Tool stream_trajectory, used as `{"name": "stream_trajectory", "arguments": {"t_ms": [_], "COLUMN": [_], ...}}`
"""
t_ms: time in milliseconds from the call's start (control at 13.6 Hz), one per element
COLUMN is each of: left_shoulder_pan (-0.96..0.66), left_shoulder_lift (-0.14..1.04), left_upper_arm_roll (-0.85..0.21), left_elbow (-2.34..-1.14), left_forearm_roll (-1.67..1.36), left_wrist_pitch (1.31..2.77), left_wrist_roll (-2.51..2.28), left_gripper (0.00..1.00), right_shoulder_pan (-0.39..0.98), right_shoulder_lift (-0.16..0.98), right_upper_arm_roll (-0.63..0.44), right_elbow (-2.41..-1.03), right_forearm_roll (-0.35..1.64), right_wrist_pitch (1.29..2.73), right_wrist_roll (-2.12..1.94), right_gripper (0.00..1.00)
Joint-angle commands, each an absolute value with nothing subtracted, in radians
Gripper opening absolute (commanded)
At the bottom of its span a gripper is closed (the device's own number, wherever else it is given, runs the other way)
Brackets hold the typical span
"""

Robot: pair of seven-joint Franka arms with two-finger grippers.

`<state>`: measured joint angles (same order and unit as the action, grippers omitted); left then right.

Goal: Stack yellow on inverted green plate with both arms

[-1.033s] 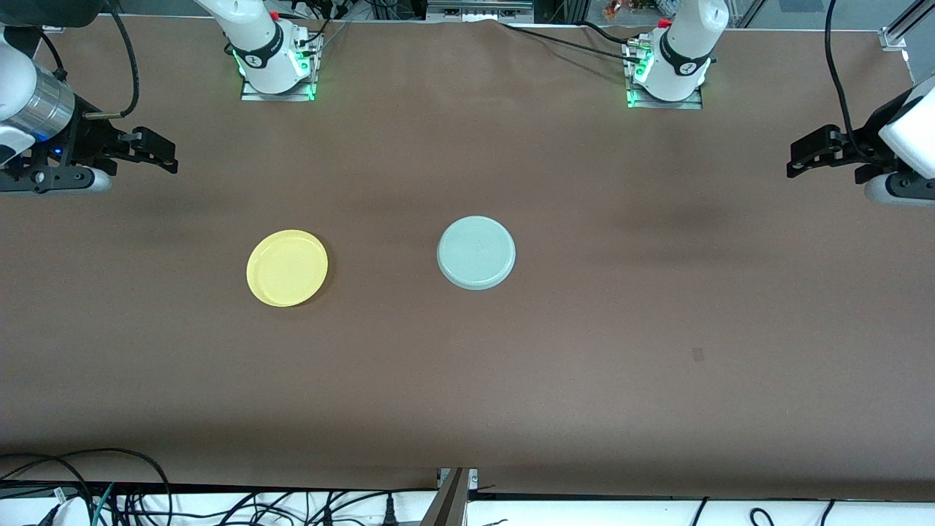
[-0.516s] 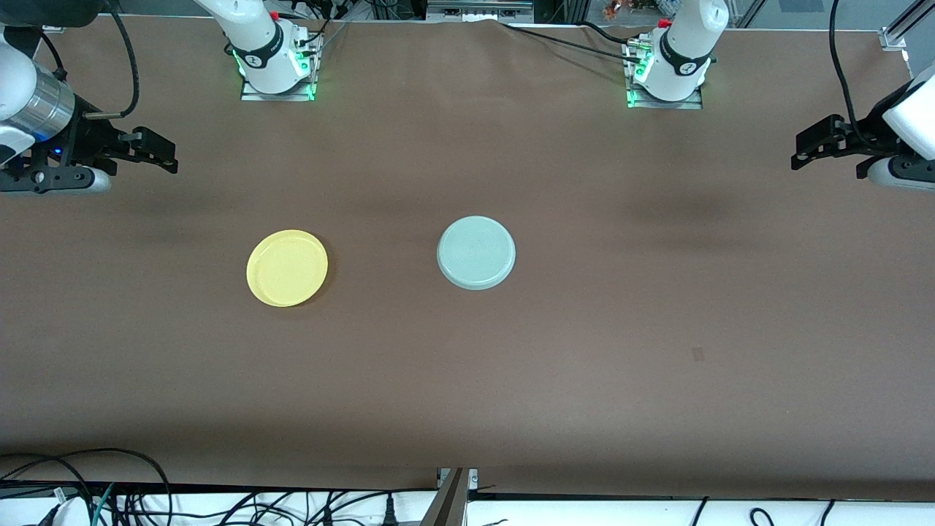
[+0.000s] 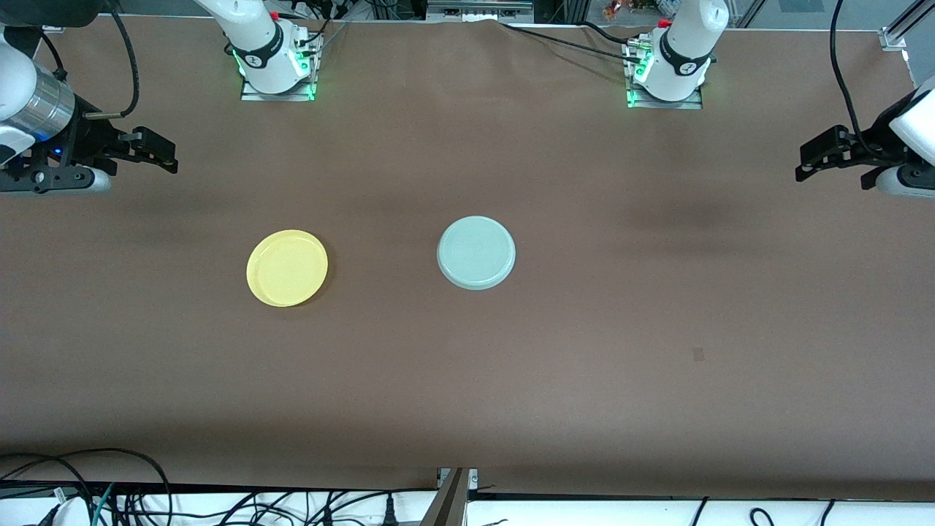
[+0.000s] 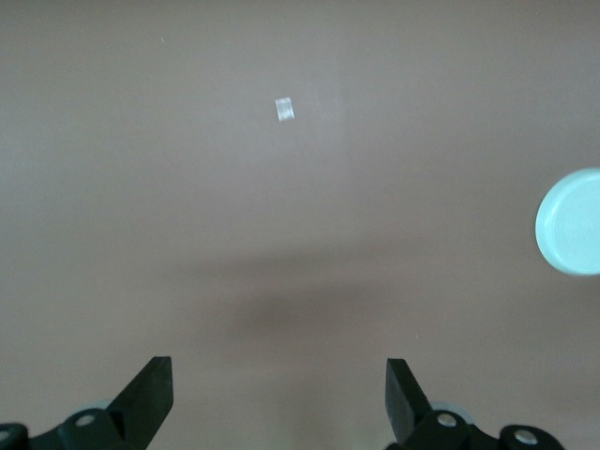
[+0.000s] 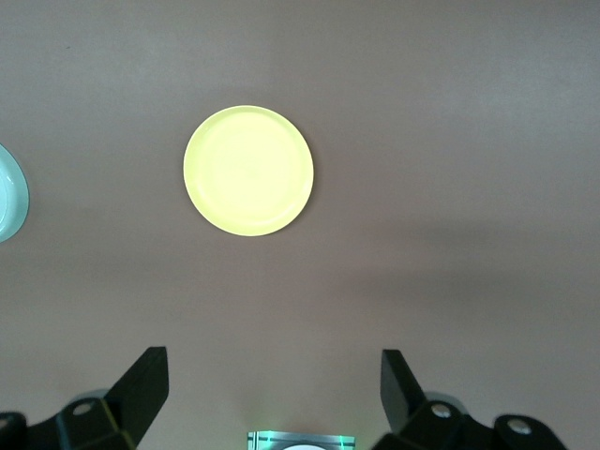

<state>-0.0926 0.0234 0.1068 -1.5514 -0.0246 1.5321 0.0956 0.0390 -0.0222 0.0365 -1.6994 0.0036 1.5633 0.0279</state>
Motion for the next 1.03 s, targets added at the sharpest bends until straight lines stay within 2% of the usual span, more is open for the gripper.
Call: {"name": "stream_trajectory", "arguments": {"t_ms": [0,221,516,959], "left_shoulder_pan": [-0.069,-0.032,-0.029,-0.02], "left_shoulder_lift": [0.038,0.078,0.123,0.124], "left_upper_arm_roll": [0.103,0.104,0.103,0.106], "left_elbow": [-1.539,-1.457,-1.444,-1.428], "left_forearm_roll": [-0.044,-0.08,-0.087,-0.086], "left_wrist_pitch": [1.549,1.549,1.551,1.551], "left_wrist_roll": [0.1,0.089,0.092,0.089], "left_gripper": [1.0,1.0,1.0,1.0], "right_shoulder_pan": [0.037,0.035,0.035,0.035], "right_shoulder_lift": [-0.029,-0.029,-0.029,-0.029], "right_upper_arm_roll": [0.038,0.038,0.038,0.038], "right_elbow": [-1.695,-1.695,-1.695,-1.695], "right_forearm_roll": [0.012,0.012,0.012,0.012], "right_wrist_pitch": [1.551,1.551,1.551,1.551], "right_wrist_roll": [0.023,0.023,0.023,0.023], "right_gripper": [1.0,1.0,1.0,1.0]}}
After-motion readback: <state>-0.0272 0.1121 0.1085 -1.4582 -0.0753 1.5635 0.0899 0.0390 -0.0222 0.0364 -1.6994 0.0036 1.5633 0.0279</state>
